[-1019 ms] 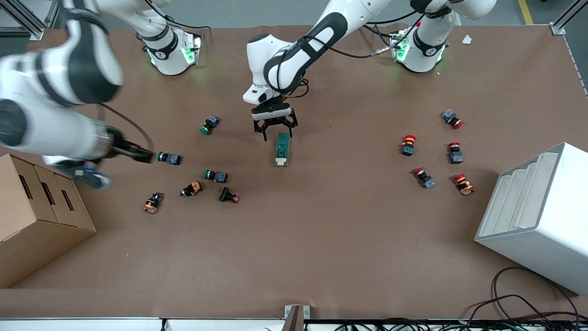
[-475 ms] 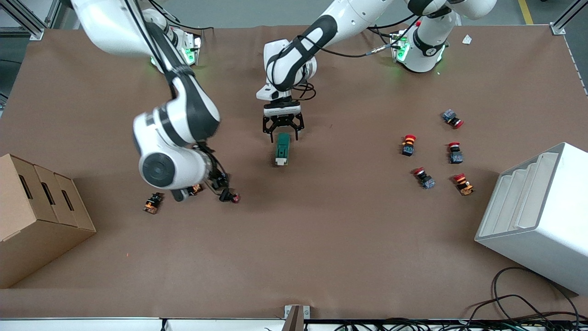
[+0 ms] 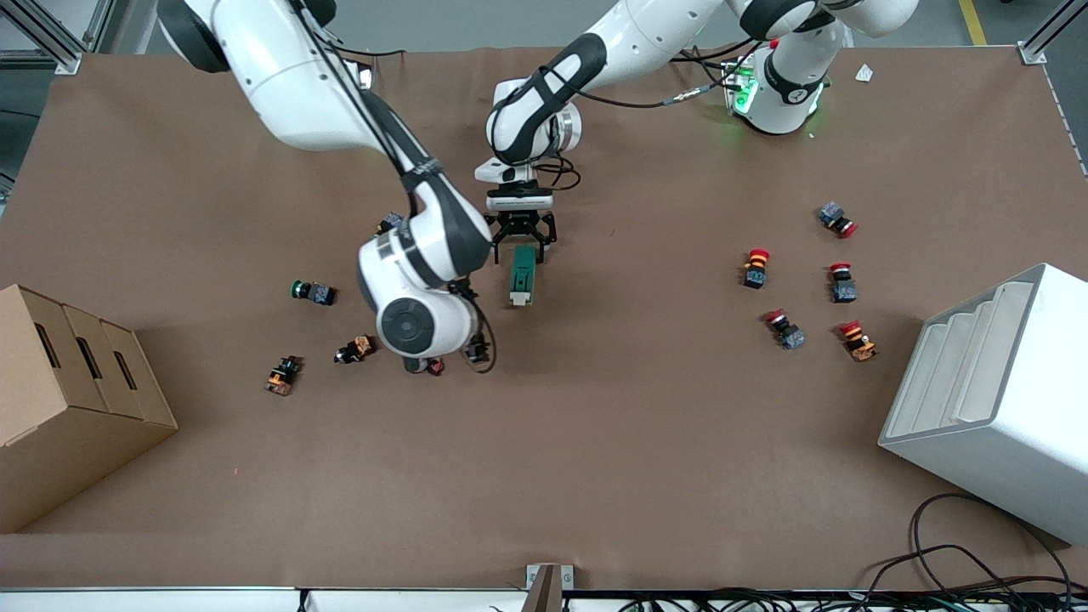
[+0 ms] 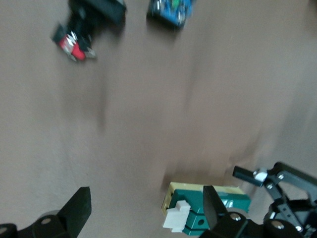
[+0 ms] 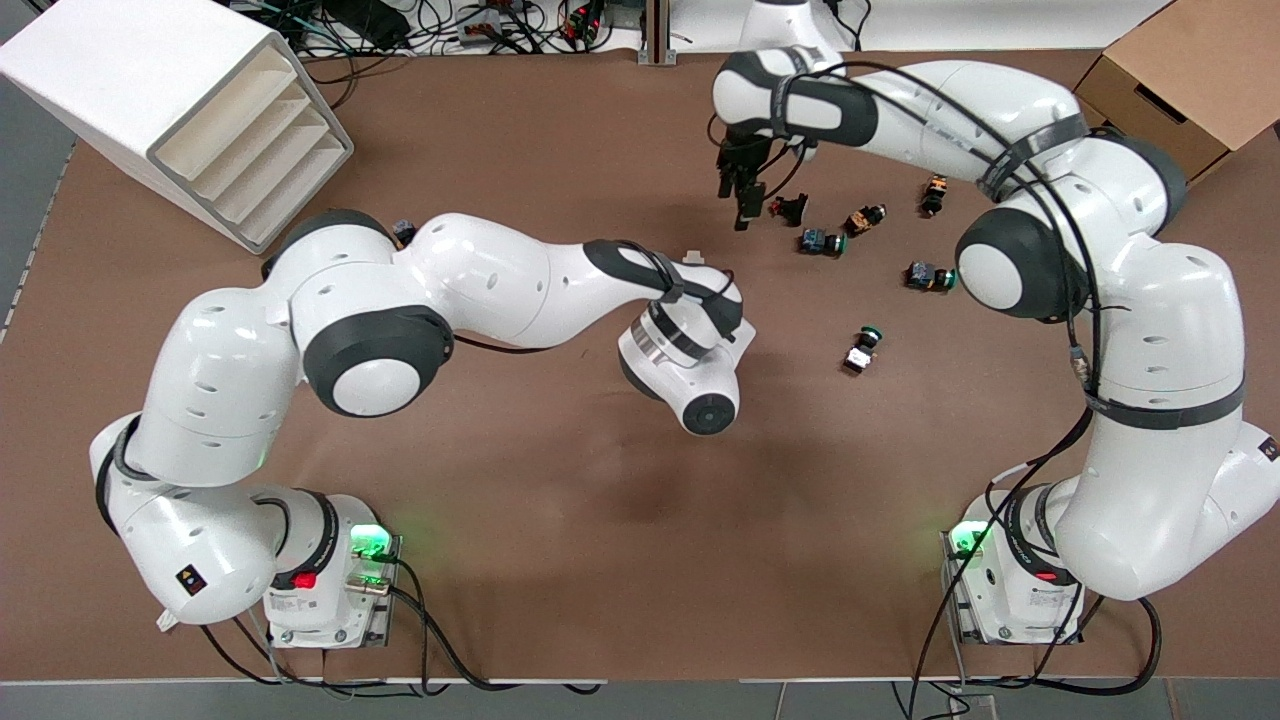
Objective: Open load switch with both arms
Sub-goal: 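Hold the switch with the left gripper while the right gripper reaches the lever, then push the white lever shut with the right gripper while the left gripper holds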
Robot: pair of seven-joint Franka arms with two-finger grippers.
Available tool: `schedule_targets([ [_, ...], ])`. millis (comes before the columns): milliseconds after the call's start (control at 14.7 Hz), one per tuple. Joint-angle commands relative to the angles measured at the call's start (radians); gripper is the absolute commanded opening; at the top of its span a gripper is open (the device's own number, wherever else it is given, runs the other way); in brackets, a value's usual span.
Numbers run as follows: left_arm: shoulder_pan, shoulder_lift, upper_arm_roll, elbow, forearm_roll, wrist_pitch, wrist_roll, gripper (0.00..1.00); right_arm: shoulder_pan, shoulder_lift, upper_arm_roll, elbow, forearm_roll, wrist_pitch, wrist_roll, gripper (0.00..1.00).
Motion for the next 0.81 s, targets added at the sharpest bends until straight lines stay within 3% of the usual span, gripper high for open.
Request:
schedule_targets([
  [0,-0.033,0.056,0.010,0.063,0.020,-0.054,-0.045,1.00,0.043,0.051,-0.008,0.026,0.042,0.024,0.030,1.00],
  [272,-0.053,0.073,0.012,0.067,0.017,-0.060,-0.045,1.00,0.077,0.063,-0.006,0.024,0.057,-0.002,0.042,1.00],
  [475,-0.053,0.073,0.012,0.068,0.008,-0.083,-0.043,1.00,0.095,0.062,-0.006,0.026,0.059,-0.095,0.044,1.00],
  [747,-0.053,0.071,0.010,0.068,0.000,-0.094,-0.045,1.00,0.077,0.057,0.031,0.030,0.083,-0.160,0.042,1.00],
])
